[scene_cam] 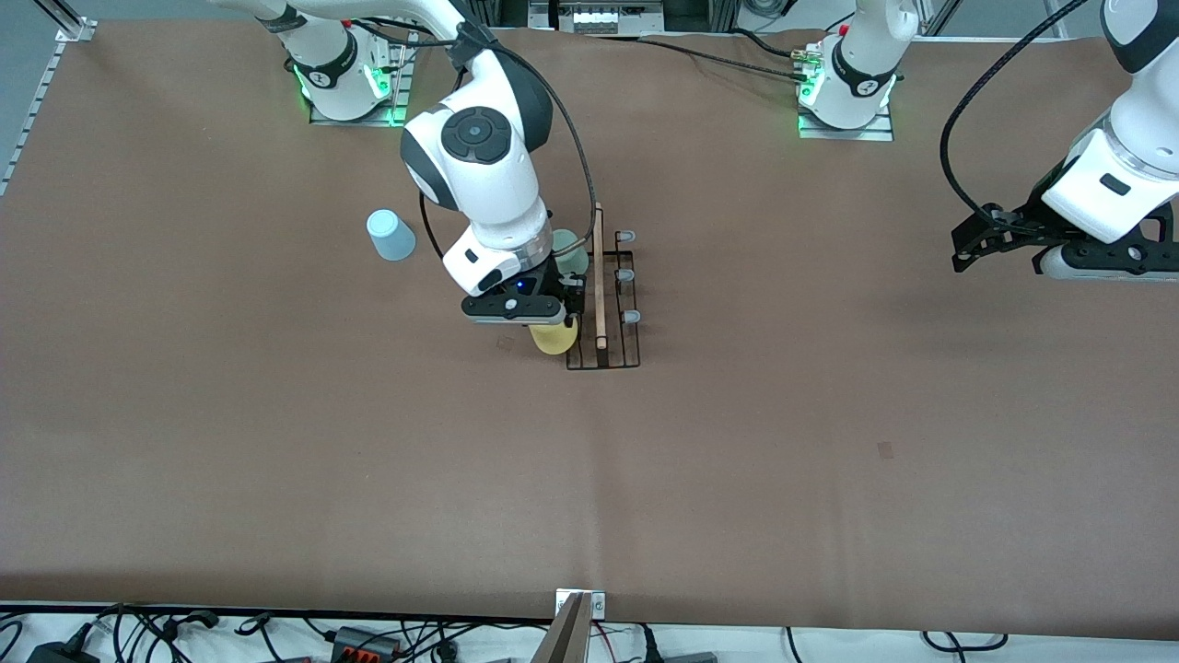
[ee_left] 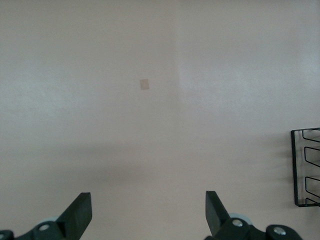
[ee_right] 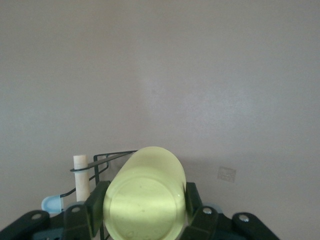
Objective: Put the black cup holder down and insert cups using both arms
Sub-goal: 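Carry the yellow cup to the rack and hang it on a peg, then open the right gripper and withdraw it toward the light blue cup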
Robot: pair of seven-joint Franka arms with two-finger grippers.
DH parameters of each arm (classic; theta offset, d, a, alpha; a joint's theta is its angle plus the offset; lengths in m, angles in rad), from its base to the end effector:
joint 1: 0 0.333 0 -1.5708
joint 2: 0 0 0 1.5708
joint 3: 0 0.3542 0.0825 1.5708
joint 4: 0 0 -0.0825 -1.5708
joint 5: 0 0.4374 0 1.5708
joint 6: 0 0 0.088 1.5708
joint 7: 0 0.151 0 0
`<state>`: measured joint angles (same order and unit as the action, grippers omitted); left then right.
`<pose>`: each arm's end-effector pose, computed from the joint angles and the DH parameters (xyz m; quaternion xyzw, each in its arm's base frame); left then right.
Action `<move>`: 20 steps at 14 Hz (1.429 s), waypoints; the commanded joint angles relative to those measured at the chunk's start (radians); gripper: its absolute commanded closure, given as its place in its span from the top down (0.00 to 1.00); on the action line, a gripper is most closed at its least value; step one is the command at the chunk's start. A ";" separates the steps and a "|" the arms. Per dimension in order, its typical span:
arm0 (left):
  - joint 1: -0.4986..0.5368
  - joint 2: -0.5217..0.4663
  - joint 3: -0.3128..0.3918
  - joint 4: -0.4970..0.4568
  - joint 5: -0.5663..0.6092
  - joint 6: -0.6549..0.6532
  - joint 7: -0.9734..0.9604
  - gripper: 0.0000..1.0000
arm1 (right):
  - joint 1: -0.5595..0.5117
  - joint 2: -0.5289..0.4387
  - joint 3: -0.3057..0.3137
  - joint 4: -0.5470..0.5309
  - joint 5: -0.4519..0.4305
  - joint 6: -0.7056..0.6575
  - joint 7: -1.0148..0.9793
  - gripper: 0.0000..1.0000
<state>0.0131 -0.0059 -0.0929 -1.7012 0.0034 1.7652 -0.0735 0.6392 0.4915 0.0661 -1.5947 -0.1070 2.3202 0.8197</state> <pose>0.6210 -0.0493 0.5707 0.9994 -0.0034 0.0350 0.0007 0.6028 0.4980 0.3368 -0.9922 0.0309 -0.1043 0.0607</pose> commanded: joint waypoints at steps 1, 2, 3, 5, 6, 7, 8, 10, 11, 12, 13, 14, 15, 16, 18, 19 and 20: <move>0.002 0.009 0.001 0.025 -0.008 -0.030 0.024 1.00 | 0.020 0.036 0.001 0.022 -0.022 0.018 0.027 0.14; 0.002 0.009 0.001 0.025 -0.008 -0.030 0.024 1.00 | 0.022 0.044 0.001 0.022 -0.022 0.025 0.027 0.20; 0.002 0.009 0.001 0.026 -0.008 -0.030 0.024 1.00 | 0.025 0.050 0.001 0.022 -0.023 0.027 0.027 0.35; 0.004 0.009 0.001 0.025 -0.008 -0.030 0.024 1.00 | 0.023 0.059 0.001 0.022 -0.023 0.028 0.022 1.00; 0.004 0.009 0.001 0.025 -0.008 -0.030 0.024 1.00 | 0.019 0.053 0.000 0.022 -0.023 0.028 0.006 1.00; 0.004 0.009 0.001 0.025 -0.008 -0.032 0.024 1.00 | 0.014 0.044 -0.005 0.025 -0.011 0.019 0.001 1.00; 0.004 0.009 0.001 0.025 -0.008 -0.032 0.024 1.00 | -0.001 0.021 -0.006 0.025 -0.005 0.016 0.001 1.00; 0.004 0.009 0.001 0.025 -0.008 -0.032 0.024 1.00 | -0.047 -0.033 -0.006 0.022 -0.007 -0.066 -0.002 1.00; 0.004 0.009 0.001 0.025 -0.008 -0.030 0.024 1.00 | -0.085 -0.068 -0.005 0.022 -0.007 -0.124 -0.010 1.00; 0.004 0.009 0.001 0.025 -0.008 -0.032 0.026 1.00 | -0.122 -0.105 -0.002 0.019 -0.007 -0.181 -0.033 1.00; 0.004 0.009 0.001 0.025 -0.008 -0.032 0.026 1.00 | -0.166 -0.143 -0.002 0.018 -0.007 -0.241 -0.074 1.00; 0.004 0.009 0.001 0.025 -0.008 -0.032 0.026 1.00 | -0.217 -0.187 -0.002 0.016 -0.005 -0.298 -0.135 1.00; 0.004 0.009 0.001 0.025 -0.008 -0.032 0.026 1.00 | -0.274 -0.221 -0.002 0.016 -0.005 -0.348 -0.204 1.00; 0.004 0.009 0.001 0.025 -0.008 -0.030 0.026 1.00 | -0.342 -0.258 -0.002 0.016 0.010 -0.402 -0.271 1.00; 0.005 0.009 0.001 0.025 -0.008 -0.032 0.026 1.00 | -0.473 -0.316 -0.002 0.015 0.105 -0.458 -0.370 1.00; 0.005 0.009 0.001 0.025 -0.008 -0.032 0.026 1.00 | -0.531 -0.335 -0.003 0.018 0.118 -0.494 -0.416 1.00; 0.005 0.009 0.001 0.025 -0.008 -0.032 0.026 1.00 | -0.585 -0.362 -0.006 0.019 0.118 -0.522 -0.457 1.00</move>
<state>0.0150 -0.0058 -0.0922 -1.7013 0.0034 1.7538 -0.0711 0.1443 0.1796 0.0421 -1.5554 -0.0162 1.8415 0.4295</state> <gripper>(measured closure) 0.000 0.000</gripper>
